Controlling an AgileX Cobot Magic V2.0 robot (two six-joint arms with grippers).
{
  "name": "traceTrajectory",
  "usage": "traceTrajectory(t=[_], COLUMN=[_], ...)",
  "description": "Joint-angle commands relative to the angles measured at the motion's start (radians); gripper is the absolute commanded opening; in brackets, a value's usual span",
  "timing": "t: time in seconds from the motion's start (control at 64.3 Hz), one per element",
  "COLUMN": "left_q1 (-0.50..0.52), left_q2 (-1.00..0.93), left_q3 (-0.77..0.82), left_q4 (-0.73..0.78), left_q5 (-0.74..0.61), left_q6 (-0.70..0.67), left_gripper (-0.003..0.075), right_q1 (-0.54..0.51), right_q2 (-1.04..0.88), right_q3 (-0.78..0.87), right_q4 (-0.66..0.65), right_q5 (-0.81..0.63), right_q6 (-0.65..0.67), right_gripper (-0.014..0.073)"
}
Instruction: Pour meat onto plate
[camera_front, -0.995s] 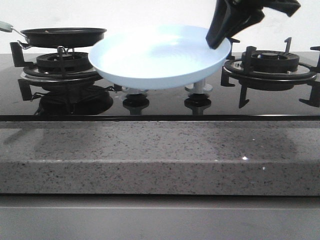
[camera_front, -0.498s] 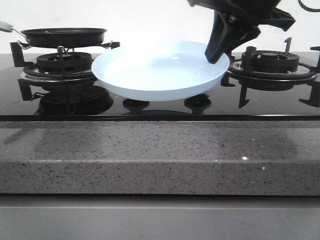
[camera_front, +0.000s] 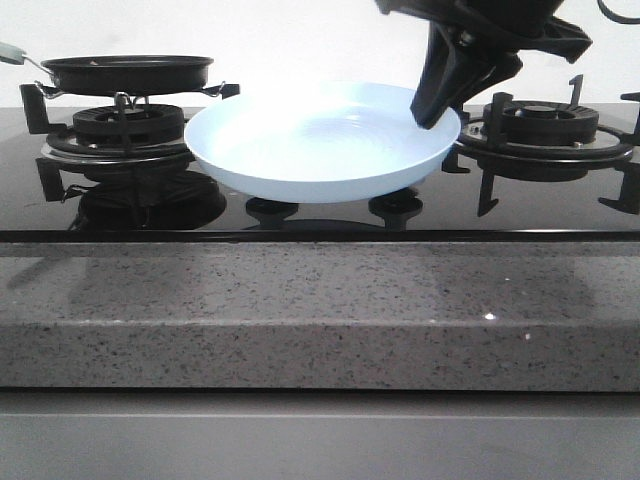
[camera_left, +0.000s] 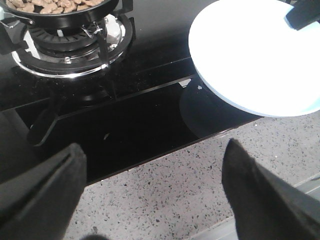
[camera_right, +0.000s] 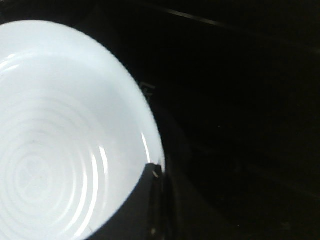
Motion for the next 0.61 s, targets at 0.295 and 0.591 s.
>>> traceTrajectory(t=[0.295,0.591], left_q1=[0.002,0.179], left_q2=[0.036,0.215], left_q3=[-0.162,-0.36], left_q4=[0.146,0.106], left_q5=[0.009,0.149], left_q6=[-0.165,-0.177], left_gripper=[0.0674,0.0673], right_q1=[-0.001,-0.001], right_q2=[-0.04,-0.04], right_q3=[-0.023,-0.023], right_q4=[-0.011,-0.011], right_q5=[-0.032,-0.032], right_q6=[-0.01,-0.01], right_gripper=[-0.0118,-0.0118])
